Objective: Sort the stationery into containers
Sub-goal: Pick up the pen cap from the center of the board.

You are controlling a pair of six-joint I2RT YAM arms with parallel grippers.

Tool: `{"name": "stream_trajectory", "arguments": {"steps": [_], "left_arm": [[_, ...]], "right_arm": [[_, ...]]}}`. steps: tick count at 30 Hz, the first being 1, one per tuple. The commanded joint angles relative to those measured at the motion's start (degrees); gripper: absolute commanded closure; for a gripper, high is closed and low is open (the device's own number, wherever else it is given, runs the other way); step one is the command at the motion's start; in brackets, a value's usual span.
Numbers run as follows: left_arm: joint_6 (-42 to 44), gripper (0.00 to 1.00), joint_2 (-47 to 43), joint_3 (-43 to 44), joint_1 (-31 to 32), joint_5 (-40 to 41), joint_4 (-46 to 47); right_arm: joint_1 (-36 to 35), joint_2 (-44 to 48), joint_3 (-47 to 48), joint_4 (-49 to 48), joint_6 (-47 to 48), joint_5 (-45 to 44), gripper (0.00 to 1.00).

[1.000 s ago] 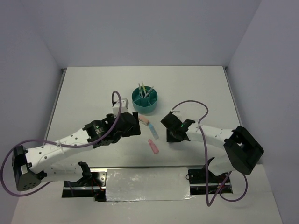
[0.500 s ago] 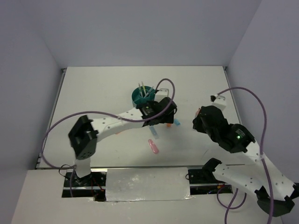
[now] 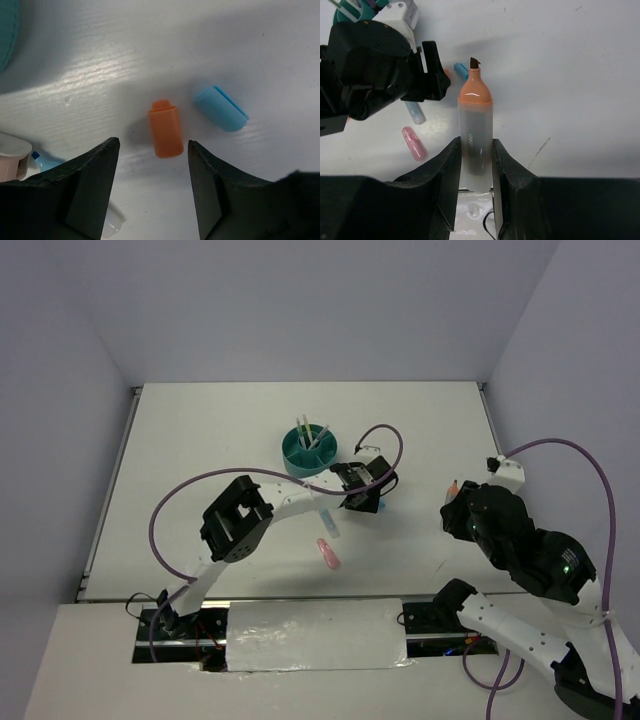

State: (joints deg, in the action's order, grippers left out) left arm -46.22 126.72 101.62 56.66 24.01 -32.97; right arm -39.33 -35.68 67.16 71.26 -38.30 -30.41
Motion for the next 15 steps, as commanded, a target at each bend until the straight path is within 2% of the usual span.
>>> {"name": "stream_trajectory", "arguments": {"steps": [1,10,12,15], "left_arm": [[1.65,0.31,2.04,1.91,-0.76,-1.68,1.33],[4.64,0.36,3.01,0.25,-1.38,-1.95,3.61],[8.06,0.41,2.40,-0.98,-1.47,-3.26,6.33],[14.30,0.59,-0.23,-4.40,-1.38,-5.28,9.49]], "right_arm": [[0.13,1.31,0.43,-0.77,2.53,0.88,1.00],[0.13,2.19,0.69,-2.45,4.29,4.31,1.00],[0.13,2.63,1.22,-2.80,4.64,5.01,1.00],[0.22,3.51,1.40,-4.11,5.69,6.85,1.00]]}}
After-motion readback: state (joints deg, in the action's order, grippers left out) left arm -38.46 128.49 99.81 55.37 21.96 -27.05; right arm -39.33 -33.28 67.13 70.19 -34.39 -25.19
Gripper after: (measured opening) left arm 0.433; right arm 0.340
